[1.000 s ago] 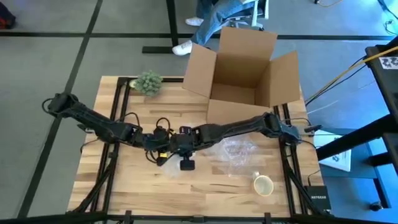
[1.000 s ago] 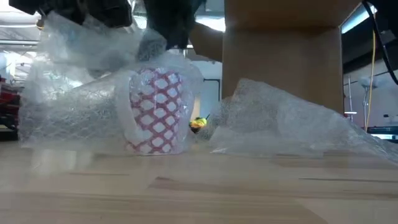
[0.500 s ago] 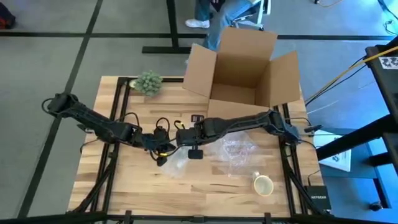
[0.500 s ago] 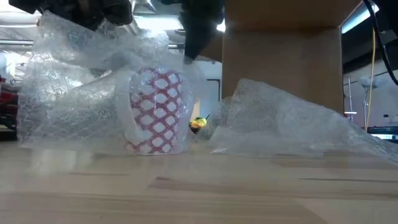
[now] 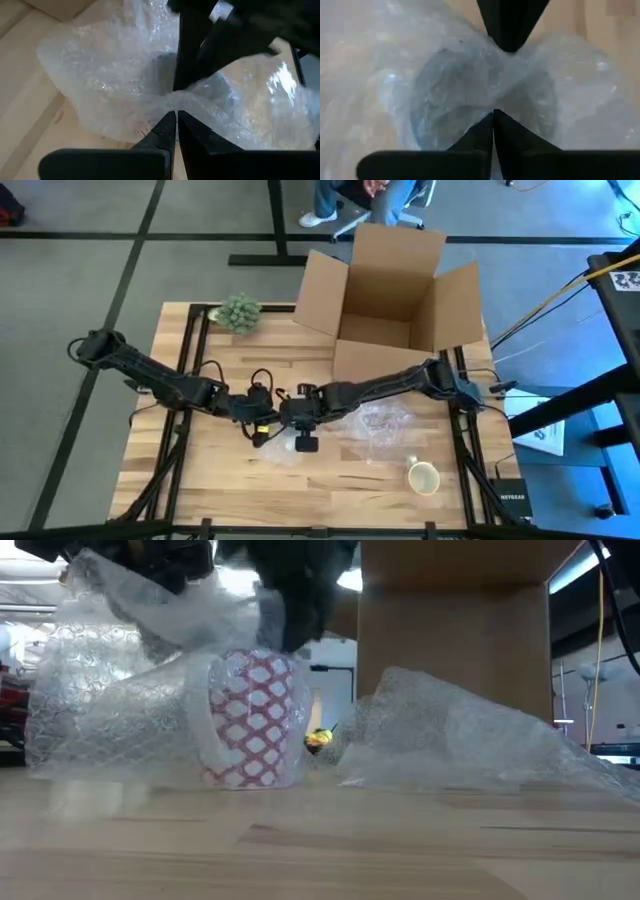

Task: Wrap mug
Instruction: Wrap the red patterned mug with the bubble wrap

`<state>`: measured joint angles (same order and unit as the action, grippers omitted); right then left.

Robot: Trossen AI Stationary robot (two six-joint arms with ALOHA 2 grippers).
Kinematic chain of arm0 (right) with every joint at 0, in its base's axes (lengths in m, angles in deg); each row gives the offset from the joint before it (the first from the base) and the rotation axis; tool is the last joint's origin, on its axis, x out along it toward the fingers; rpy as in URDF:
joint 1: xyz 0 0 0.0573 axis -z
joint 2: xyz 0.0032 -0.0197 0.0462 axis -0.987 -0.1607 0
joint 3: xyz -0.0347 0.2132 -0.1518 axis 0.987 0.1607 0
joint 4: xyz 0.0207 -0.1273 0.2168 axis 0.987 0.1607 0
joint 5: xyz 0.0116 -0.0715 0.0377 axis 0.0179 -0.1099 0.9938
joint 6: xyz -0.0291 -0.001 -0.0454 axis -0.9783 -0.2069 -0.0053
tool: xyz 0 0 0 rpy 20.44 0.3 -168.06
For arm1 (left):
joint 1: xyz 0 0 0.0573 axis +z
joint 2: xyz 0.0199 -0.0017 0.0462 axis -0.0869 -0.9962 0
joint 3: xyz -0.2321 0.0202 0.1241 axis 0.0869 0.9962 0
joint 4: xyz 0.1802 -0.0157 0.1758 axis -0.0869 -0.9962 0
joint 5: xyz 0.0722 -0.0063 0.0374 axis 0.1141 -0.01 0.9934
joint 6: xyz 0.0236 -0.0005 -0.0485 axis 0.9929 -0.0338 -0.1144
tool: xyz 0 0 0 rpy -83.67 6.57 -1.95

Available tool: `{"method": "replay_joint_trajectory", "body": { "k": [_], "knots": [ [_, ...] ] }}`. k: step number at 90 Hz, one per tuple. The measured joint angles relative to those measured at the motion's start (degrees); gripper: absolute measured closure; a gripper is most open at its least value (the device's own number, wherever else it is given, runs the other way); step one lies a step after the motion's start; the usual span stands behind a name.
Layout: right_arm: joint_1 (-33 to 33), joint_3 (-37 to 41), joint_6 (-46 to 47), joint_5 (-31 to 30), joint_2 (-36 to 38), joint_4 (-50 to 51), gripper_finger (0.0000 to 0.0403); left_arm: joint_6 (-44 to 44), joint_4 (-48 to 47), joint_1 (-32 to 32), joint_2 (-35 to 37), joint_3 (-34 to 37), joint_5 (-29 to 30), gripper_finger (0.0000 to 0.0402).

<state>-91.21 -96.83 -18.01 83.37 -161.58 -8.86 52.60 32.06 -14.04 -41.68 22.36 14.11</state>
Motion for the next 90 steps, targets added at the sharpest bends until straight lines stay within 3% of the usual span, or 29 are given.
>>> {"method": "replay_joint_trajectory", "body": {
  "k": [18, 57, 90],
  "knots": [
    [0.0, 5.6, 1.3, 2.2, 0.1, -7.7, 0.0402, -0.1, 0.1, 0.0, 0.0, 0.0, 0.0, 0.04],
    [0.0, 5.9, 1.3, 2.6, 0.1, -10.2, 0.0402, 0.7, 1.6, -1.8, 5.3, -1.0, 2.2, 0.04],
    [0.0, 4.1, 0.0, 3.3, 0.0, -9.4, 0.0402, 2.3, 6.5, -1.1, -7.4, -1.0, 1.5, 0.04]
  ]
}}
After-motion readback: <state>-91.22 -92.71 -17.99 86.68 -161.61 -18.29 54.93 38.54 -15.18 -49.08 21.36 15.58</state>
